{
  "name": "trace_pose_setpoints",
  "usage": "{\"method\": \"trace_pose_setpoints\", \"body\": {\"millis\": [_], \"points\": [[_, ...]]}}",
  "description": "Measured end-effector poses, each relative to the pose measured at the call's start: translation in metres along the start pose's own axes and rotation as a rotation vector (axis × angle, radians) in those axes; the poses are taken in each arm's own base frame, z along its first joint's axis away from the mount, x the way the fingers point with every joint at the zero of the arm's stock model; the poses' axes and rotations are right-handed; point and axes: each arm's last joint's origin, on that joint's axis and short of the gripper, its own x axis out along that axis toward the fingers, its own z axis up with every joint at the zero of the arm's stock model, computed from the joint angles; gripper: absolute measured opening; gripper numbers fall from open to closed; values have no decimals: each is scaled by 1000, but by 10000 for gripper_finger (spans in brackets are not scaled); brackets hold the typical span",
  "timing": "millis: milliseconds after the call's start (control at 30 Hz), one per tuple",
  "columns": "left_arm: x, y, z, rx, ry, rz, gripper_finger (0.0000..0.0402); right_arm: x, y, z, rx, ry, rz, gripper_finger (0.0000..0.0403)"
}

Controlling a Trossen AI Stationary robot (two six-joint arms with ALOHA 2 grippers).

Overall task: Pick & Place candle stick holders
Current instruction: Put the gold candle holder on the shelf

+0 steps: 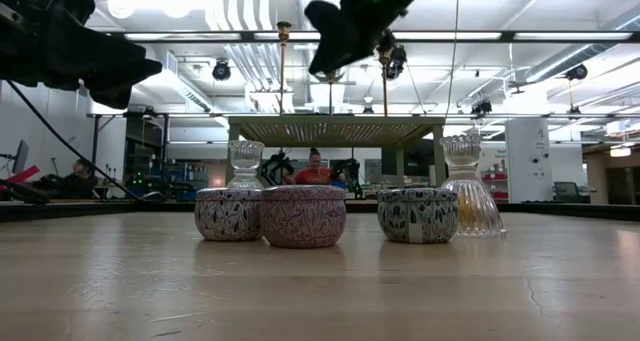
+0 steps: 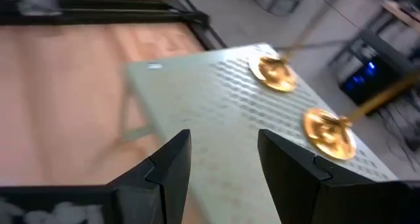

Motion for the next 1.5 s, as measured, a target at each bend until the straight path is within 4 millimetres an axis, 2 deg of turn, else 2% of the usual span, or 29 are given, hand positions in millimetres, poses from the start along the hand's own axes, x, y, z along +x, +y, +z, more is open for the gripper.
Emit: {"method": "trace_pose_setpoints", "body": {"millis": [333, 600, 1067, 1267, 1500], "points": [[0, 0, -1, 4, 8, 0, 168, -45, 35, -7, -126, 8, 119, 169], [0, 0, -2, 9, 17, 1, 168, -76, 59, -21, -274, 43, 200, 169], [0, 0, -3, 14, 27, 2, 168, -115, 85, -52, -308, 156, 277, 155], [0, 0, -3, 15, 29, 1, 168, -134, 97, -62, -320, 207, 403, 134], [0, 0, -3, 15, 29, 2, 168, -142, 102, -68, -313, 271, 497, 115]]}}
